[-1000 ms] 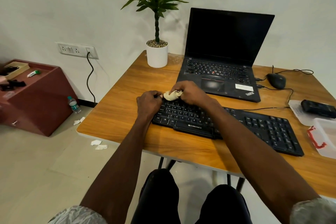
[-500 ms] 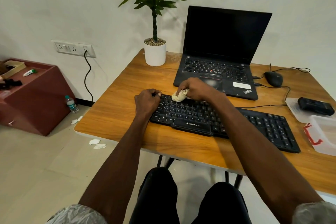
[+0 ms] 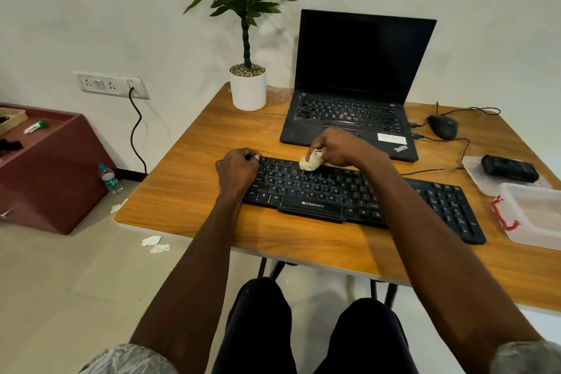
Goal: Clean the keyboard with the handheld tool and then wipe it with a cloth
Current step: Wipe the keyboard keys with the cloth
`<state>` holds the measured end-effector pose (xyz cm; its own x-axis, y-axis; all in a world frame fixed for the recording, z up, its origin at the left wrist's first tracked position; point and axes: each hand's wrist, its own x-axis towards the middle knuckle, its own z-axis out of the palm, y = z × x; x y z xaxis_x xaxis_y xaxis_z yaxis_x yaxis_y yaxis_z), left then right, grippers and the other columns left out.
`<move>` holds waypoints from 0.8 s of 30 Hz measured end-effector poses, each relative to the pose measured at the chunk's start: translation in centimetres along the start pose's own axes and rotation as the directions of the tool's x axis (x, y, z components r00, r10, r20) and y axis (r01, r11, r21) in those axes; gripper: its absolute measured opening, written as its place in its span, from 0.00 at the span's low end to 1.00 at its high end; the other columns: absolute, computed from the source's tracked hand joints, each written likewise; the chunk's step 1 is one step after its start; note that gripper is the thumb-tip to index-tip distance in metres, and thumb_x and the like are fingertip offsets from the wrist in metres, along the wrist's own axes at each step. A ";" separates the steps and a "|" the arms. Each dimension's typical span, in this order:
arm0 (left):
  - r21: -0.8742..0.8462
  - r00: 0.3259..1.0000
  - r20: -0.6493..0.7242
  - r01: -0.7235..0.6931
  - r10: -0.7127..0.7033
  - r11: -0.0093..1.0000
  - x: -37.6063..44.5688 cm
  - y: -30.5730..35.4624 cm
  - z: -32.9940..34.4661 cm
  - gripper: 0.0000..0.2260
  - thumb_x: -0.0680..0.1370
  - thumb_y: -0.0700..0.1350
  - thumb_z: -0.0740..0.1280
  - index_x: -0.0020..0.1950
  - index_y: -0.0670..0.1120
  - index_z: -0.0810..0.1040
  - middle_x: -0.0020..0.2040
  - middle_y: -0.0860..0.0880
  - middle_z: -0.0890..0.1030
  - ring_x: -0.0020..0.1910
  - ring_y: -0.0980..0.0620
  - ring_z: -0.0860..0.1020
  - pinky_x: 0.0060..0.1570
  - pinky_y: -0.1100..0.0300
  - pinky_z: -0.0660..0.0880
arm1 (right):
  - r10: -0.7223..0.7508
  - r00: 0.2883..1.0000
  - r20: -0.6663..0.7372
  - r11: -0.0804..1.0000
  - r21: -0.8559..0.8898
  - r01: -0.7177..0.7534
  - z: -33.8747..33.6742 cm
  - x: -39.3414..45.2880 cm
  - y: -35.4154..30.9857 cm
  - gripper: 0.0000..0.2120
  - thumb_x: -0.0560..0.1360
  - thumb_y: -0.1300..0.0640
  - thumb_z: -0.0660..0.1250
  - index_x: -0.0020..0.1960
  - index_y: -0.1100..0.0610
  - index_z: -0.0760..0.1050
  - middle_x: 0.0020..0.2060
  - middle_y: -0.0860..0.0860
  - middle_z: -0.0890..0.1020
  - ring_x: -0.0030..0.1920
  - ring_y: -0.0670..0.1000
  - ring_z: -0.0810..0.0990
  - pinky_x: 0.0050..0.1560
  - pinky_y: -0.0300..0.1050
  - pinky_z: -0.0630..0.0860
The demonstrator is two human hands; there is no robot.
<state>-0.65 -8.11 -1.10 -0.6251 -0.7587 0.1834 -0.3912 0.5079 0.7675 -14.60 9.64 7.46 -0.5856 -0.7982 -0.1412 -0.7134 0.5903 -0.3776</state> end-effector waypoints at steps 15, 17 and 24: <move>0.003 1.000 -0.003 -0.009 0.009 1.000 -0.2 0.1 0.0 0.09 0.78 0.48 0.65 0.53 0.49 0.84 0.51 0.49 0.84 0.53 0.48 0.79 0.65 0.49 0.65 | 0.112 0.992 -0.061 0.994 -0.002 -0.112 -0.6 -2.1 2.8 0.16 0.75 0.69 0.63 0.56 0.55 0.83 0.58 0.55 0.81 0.48 0.50 0.74 0.48 0.44 0.69; 0.004 1.000 -0.007 -0.012 0.012 1.000 -0.2 0.2 0.0 0.10 0.79 0.48 0.65 0.54 0.49 0.84 0.52 0.49 0.84 0.54 0.48 0.79 0.65 0.50 0.64 | 0.120 0.986 -0.113 0.992 -0.034 -0.124 -0.8 -1.8 2.3 0.16 0.75 0.68 0.63 0.57 0.56 0.82 0.56 0.55 0.82 0.48 0.51 0.75 0.48 0.44 0.69; 0.002 1.000 -0.001 0.003 -0.003 1.000 -0.3 0.5 -0.2 0.09 0.79 0.48 0.65 0.54 0.49 0.84 0.53 0.50 0.84 0.55 0.50 0.78 0.65 0.51 0.61 | -0.041 0.983 -0.179 0.990 0.126 0.064 2.9 -0.5 -2.3 0.18 0.74 0.70 0.65 0.57 0.53 0.82 0.62 0.54 0.79 0.55 0.53 0.77 0.55 0.49 0.75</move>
<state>-0.49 -7.72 -0.62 -0.6233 -0.7605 0.1822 -0.3942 0.5068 0.7667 -11.54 8.34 5.76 -0.6157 -0.7869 0.0406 -0.6951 0.5182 -0.4983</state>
